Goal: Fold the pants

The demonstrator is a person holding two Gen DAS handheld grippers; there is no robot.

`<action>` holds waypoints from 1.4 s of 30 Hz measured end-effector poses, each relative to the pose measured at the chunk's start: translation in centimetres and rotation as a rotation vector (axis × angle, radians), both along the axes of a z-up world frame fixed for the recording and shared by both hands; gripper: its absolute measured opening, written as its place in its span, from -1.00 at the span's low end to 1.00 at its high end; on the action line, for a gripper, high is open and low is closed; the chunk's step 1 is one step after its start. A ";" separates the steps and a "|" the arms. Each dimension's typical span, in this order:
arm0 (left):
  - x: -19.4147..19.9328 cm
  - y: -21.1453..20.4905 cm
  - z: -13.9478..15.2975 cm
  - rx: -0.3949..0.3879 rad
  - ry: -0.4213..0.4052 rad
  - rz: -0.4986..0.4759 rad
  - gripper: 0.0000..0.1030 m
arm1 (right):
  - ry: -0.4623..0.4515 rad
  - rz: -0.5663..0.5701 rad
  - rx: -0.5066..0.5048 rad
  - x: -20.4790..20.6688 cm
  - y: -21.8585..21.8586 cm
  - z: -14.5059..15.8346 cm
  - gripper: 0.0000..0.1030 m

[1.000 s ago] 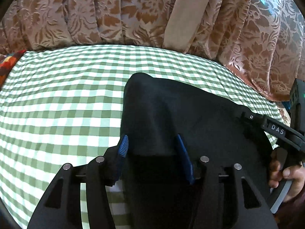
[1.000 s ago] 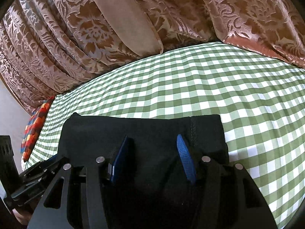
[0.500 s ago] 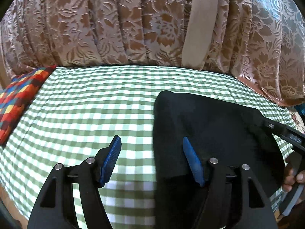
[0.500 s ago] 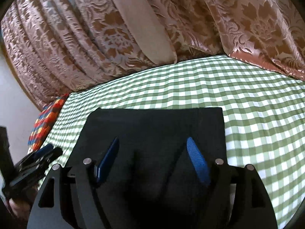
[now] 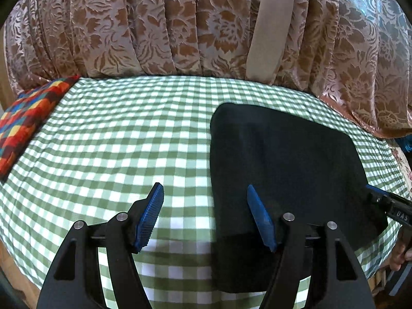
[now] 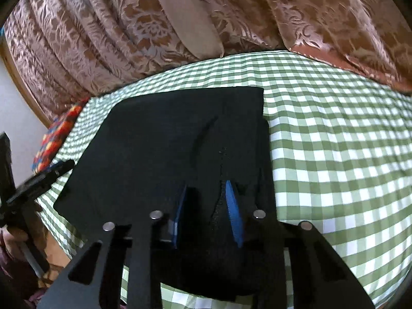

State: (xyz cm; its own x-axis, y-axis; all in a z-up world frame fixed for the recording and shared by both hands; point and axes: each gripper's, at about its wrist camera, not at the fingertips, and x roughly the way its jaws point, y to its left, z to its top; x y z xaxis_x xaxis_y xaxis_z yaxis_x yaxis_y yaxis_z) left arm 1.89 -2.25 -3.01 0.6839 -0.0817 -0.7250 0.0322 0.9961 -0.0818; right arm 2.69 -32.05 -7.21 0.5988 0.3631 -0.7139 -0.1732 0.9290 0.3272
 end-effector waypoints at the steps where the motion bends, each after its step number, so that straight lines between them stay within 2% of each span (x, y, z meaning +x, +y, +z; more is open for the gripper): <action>1: -0.1 -0.1 -0.1 0.003 -0.001 0.001 0.28 | -0.001 -0.002 -0.003 0.0 0.0 0.0 -0.43; 5: -0.1 -0.2 -0.2 0.006 -0.006 0.001 0.28 | -0.002 0.000 -0.002 0.1 0.0 0.0 -0.41; 9: 0.0 -0.1 -0.3 0.000 -0.003 0.007 0.37 | 0.005 0.000 0.028 0.3 -0.2 0.0 -0.37; 15: 0.2 0.3 -0.2 0.001 -0.004 -0.003 0.38 | 0.013 0.010 0.093 0.3 -0.6 0.4 -0.10; 20: 0.6 0.8 -0.3 -0.009 -0.005 -0.023 0.46 | 0.018 0.007 0.131 0.3 -0.8 0.8 0.01; 23: 0.9 1.0 -0.4 -0.008 0.000 -0.039 0.46 | 0.014 -0.008 0.161 0.3 -1.4 1.3 0.17; 27: 1.3 1.5 -0.4 -0.036 0.010 -0.056 0.46 | 0.024 -0.035 0.207 0.8 -2.7 1.5 0.37; 35: 2.3 2.2 -0.5 -0.088 0.022 -0.121 0.47 | 0.090 -0.026 0.270 2.7 -4.4 0.0 0.58; 38: 3.1 2.8 -0.9 -0.167 0.047 -0.174 0.66 | 0.127 -0.019 0.293 3.6 -4.8 -1.3 0.64; 41: 4.7 4.4 -1.8 -0.336 0.109 -0.200 0.68 | 0.163 -0.001 0.326 4.8 -5.1 -2.4 0.65; 42: 5.4 4.8 -2.3 -0.415 0.138 -0.222 0.68 | 0.171 0.010 0.337 5.1 -5.2 -2.7 0.66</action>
